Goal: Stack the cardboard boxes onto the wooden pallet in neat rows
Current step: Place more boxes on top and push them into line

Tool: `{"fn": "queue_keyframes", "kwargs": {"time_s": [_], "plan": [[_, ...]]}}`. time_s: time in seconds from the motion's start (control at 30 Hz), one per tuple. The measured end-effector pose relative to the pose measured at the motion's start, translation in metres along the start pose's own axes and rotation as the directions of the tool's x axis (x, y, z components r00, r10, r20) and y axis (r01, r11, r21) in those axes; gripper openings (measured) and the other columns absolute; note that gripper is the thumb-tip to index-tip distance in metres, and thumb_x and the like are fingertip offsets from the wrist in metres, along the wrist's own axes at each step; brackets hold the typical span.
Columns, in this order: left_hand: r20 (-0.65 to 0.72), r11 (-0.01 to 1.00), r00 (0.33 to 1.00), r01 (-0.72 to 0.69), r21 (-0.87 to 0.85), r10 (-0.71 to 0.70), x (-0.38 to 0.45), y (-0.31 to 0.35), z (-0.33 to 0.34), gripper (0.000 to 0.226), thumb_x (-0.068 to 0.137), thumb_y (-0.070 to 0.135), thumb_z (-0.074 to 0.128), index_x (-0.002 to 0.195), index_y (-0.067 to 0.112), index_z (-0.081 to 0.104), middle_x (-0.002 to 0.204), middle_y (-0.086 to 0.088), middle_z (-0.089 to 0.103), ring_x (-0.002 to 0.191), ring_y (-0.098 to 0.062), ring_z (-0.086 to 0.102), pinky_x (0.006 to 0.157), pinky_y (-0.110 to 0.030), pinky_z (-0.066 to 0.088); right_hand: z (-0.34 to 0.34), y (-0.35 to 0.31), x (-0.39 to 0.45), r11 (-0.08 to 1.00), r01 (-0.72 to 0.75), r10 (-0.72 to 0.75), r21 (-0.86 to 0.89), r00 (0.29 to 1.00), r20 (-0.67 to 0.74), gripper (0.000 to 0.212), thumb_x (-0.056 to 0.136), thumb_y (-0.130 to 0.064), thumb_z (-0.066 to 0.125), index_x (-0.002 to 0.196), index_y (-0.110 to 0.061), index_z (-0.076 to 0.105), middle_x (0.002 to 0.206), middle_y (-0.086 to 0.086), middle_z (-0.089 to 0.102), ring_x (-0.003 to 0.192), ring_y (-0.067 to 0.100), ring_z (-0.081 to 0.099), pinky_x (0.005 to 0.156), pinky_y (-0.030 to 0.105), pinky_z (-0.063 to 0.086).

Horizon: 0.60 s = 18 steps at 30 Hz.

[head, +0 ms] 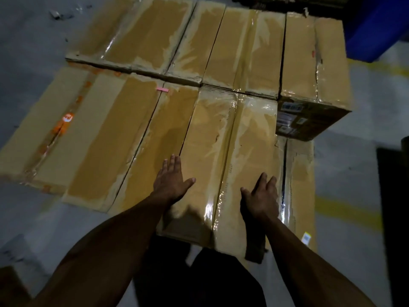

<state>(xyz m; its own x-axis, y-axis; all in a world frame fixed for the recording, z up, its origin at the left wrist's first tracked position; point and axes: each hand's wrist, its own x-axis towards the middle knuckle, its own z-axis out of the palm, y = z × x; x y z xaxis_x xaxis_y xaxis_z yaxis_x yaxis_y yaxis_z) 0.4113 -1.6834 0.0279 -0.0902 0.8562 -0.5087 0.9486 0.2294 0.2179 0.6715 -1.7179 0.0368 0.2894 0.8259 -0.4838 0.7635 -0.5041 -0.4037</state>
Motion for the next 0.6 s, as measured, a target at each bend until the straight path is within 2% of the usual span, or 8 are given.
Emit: {"fn": "queue_keyframes", "kwargs": {"time_s": [0.2, 0.3, 0.4, 0.5, 0.6], "plan": [[0.055, 0.992, 0.993, -0.110, 0.061, 0.107, -0.069, -0.036, 0.022, 0.092, 0.098, 0.059, 0.042, 0.158, 0.012, -0.010, 0.166, -0.004, -0.012, 0.153, -0.023, -0.007, 0.122, -0.038, 0.011, 0.019, 0.026, -0.075, 0.984, 0.106, -0.094, -0.141, 0.992, 0.086, 0.092, 0.096, -0.058, 0.050, 0.160, -0.015, 0.000, 0.165, 0.014, -0.020, 0.153, 0.035, -0.005, 0.119, 0.053, 0.022], [0.127, 0.975, 0.973, -0.205, 0.089, 0.193, -0.095, -0.056, 0.032, 0.089, 0.100, 0.056, 0.040, 0.158, 0.011, -0.010, 0.165, -0.007, -0.014, 0.153, -0.024, -0.008, 0.122, -0.038, 0.010, 0.028, 0.039, -0.101, 0.972, 0.127, -0.089, -0.196, 0.978, 0.190, 0.105, 0.089, -0.073, 0.049, 0.160, -0.019, -0.007, 0.163, 0.013, -0.028, 0.152, 0.036, -0.016, 0.119, 0.056, 0.015], [0.123, 0.961, 0.957, -0.272, 0.053, 0.264, -0.108, -0.072, 0.035, 0.082, 0.102, 0.045, 0.044, 0.158, 0.008, -0.003, 0.166, -0.009, -0.008, 0.153, -0.023, -0.004, 0.121, -0.033, 0.008, 0.031, 0.043, -0.113, 0.963, 0.158, -0.097, -0.220, 0.959, 0.265, 0.119, 0.078, -0.084, 0.051, 0.159, -0.023, -0.010, 0.161, 0.015, -0.031, 0.149, 0.041, -0.022, 0.118, 0.060, 0.013], [0.154, 0.946, 0.937, -0.322, 0.027, 0.314, -0.110, -0.083, 0.031, 0.086, 0.096, 0.033, 0.055, 0.159, 0.011, 0.000, 0.167, -0.006, -0.006, 0.154, -0.020, -0.001, 0.121, -0.033, 0.012, 0.030, 0.044, -0.116, 0.939, 0.187, -0.092, -0.290, 0.945, 0.313, 0.128, 0.072, -0.080, 0.064, 0.159, -0.025, -0.013, 0.159, 0.018, -0.034, 0.147, 0.047, -0.022, 0.118, 0.062, 0.012], [0.182, 0.925, 0.921, -0.366, 0.099, 0.345, -0.110, -0.089, 0.027, 0.095, 0.089, 0.024, 0.060, 0.159, 0.011, -0.004, 0.166, -0.006, -0.010, 0.153, -0.019, -0.003, 0.121, -0.031, 0.013, 0.036, 0.044, -0.113, 0.917, 0.200, -0.089, -0.345, 0.946, 0.312, 0.133, 0.071, -0.072, 0.073, 0.158, -0.024, -0.015, 0.157, 0.021, -0.036, 0.145, 0.050, -0.023, 0.118, 0.061, 0.014]]}}
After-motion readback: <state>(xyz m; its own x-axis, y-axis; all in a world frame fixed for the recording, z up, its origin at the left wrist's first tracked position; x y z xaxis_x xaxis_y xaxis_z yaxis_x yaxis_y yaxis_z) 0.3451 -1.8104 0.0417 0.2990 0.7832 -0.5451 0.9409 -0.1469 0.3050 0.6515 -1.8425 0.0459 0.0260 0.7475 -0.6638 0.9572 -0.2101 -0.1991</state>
